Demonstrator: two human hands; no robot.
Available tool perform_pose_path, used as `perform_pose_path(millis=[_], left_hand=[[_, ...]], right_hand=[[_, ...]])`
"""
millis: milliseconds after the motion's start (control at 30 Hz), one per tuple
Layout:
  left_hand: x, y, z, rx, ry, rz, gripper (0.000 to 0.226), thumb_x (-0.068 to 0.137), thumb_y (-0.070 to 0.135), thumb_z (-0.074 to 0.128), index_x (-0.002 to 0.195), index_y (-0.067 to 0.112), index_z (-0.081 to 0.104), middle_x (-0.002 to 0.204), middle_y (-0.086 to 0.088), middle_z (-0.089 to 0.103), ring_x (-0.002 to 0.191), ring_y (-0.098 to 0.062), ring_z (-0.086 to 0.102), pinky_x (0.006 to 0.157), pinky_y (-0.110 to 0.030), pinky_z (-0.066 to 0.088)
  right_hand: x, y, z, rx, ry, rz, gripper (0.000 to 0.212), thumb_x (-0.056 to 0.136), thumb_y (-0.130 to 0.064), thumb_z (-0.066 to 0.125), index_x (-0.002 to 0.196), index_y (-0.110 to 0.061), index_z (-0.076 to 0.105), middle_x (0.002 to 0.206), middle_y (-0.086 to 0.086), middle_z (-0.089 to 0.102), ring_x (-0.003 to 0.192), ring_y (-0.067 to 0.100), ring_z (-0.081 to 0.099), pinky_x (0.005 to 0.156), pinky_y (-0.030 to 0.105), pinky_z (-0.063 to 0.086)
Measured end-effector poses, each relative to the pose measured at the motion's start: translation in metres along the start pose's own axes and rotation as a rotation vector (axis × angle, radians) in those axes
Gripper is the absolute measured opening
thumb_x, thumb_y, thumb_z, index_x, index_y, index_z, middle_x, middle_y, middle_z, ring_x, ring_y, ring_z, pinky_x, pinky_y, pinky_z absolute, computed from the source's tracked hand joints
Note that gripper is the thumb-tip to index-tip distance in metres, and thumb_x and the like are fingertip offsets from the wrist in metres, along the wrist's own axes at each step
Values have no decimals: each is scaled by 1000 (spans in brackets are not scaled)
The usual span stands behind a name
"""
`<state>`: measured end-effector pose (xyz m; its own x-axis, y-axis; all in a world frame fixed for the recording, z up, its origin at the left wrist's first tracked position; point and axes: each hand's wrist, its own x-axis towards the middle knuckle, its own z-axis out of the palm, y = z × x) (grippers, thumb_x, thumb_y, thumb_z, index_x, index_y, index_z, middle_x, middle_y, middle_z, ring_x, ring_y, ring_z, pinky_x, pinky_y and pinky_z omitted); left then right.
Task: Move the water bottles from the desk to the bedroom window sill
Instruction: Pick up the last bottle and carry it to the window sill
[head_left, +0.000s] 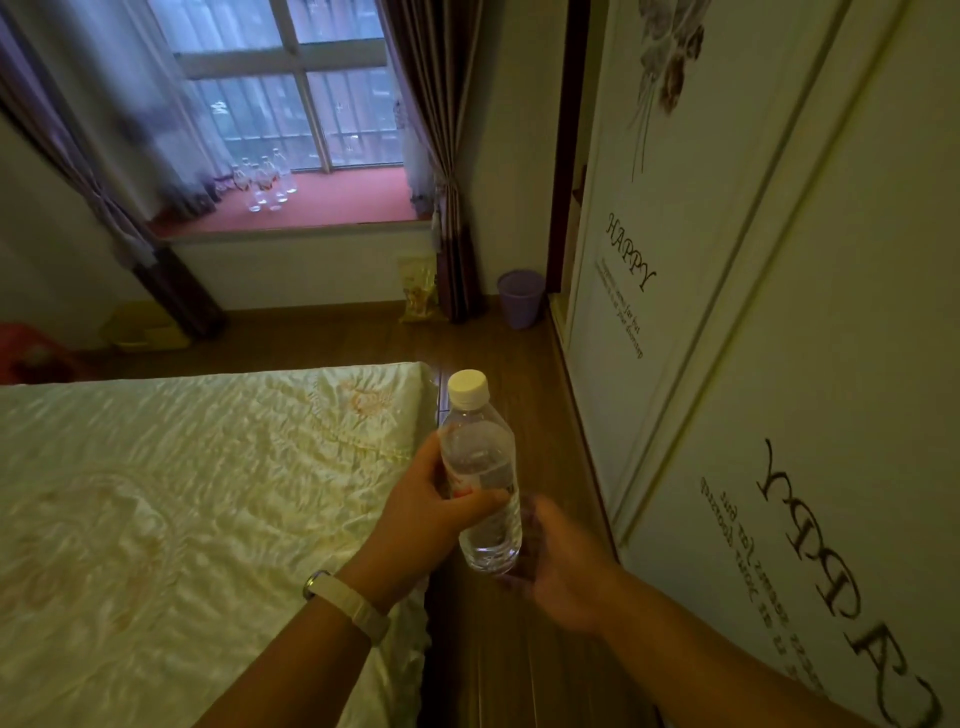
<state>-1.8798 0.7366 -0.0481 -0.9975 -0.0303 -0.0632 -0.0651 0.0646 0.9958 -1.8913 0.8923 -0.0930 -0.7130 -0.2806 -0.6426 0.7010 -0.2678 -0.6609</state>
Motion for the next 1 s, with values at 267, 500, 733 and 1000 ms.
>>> perform_pose_path(millis=[267, 500, 733, 1000], left_hand=[[95, -19, -19, -13, -5, -23, 58, 77, 0, 79, 126, 22, 57, 111, 0, 73, 104, -17, 70, 88, -36, 58], [220, -20, -71, -65, -75, 3, 57, 77, 1, 79, 126, 19, 56, 111, -3, 72, 101, -16, 71, 81, -27, 58], [336, 2, -139, -61, -79, 64, 61, 77, 1, 79, 129, 21, 55, 113, -1, 71, 104, -15, 70, 86, -29, 58], [426, 1, -175, -5, -55, 51, 61, 77, 4, 80, 129, 23, 54, 113, 1, 70, 105, -15, 69, 91, -35, 57]], right_hand=[[83, -47, 12, 25, 14, 46, 35, 98, -38, 51, 119, -15, 65, 118, 18, 69, 106, 33, 64, 77, 40, 54], [186, -112, 54, 19, 39, -7, 34, 97, -36, 52, 123, -18, 63, 124, 15, 67, 114, 34, 64, 97, 48, 53], [265, -187, 125, -27, 21, -58, 31, 98, -37, 50, 122, -20, 61, 126, 14, 64, 114, 35, 64, 105, 52, 46], [335, -238, 162, -14, 7, -33, 27, 99, -33, 50, 115, -16, 64, 120, 14, 68, 111, 34, 65, 107, 53, 43]])
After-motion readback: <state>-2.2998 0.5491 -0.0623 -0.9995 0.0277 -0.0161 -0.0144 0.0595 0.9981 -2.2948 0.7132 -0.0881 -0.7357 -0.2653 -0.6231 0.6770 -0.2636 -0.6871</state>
